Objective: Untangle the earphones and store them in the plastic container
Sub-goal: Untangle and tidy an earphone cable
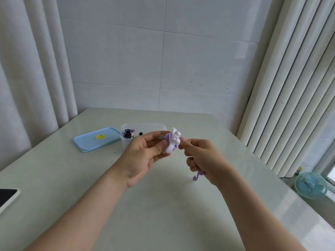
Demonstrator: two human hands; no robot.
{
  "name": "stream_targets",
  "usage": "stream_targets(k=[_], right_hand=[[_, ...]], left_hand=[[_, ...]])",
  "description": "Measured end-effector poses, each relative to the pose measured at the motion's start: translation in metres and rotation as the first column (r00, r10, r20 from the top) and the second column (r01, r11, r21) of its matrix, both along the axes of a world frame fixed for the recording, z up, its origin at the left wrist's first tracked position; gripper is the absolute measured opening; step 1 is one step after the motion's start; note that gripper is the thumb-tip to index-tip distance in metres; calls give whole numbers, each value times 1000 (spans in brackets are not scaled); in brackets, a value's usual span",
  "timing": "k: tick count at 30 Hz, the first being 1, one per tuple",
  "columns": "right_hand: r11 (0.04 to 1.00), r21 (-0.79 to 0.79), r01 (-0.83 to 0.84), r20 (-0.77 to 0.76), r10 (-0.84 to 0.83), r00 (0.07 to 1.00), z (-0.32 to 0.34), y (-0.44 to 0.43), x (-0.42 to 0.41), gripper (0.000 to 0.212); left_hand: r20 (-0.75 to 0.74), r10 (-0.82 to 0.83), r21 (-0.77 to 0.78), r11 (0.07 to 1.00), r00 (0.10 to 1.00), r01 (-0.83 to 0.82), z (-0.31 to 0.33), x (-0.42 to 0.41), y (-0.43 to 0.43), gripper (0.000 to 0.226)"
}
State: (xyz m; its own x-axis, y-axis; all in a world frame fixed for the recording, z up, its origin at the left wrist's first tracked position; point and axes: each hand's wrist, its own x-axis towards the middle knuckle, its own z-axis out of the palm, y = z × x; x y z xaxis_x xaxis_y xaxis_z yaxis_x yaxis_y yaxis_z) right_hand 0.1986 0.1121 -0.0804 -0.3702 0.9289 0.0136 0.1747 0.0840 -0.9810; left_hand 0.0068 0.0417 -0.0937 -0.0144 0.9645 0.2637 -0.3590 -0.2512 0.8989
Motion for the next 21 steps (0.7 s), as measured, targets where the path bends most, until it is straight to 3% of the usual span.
stream_targets(k=[3,7,11,13,15,17,21], right_hand=[[991,132,20,87,-32,996,-1,-1,-3,41],[938,345,-35,363,-99,927,1,-7,-4,43],[944,252,-211,380,104,919,8,-19,-6,46],[932,189,-309,364,226,904,8,-25,-10,41],[917,148,-370,374,294,880,7,-29,-13,36],[904,123,-409,388,336,858,7,-32,-16,30],[907,112,-406,334,350,875,12,-32,-16,27]], left_hand=[[84,-13,-58,998,996,18,1,-6,3,37],[199,-15,-100,994,980,35,1,-6,4,26],[239,93,-126,990,967,-64,-1,-6,10,19],[166,196,-137,975,967,-174,-6,-6,13,22],[-23,325,-101,940,945,-326,-10,-4,13,20],[-242,448,-10,886,861,-464,-12,-3,11,15],[-450,551,144,822,703,-552,-16,-3,13,16]])
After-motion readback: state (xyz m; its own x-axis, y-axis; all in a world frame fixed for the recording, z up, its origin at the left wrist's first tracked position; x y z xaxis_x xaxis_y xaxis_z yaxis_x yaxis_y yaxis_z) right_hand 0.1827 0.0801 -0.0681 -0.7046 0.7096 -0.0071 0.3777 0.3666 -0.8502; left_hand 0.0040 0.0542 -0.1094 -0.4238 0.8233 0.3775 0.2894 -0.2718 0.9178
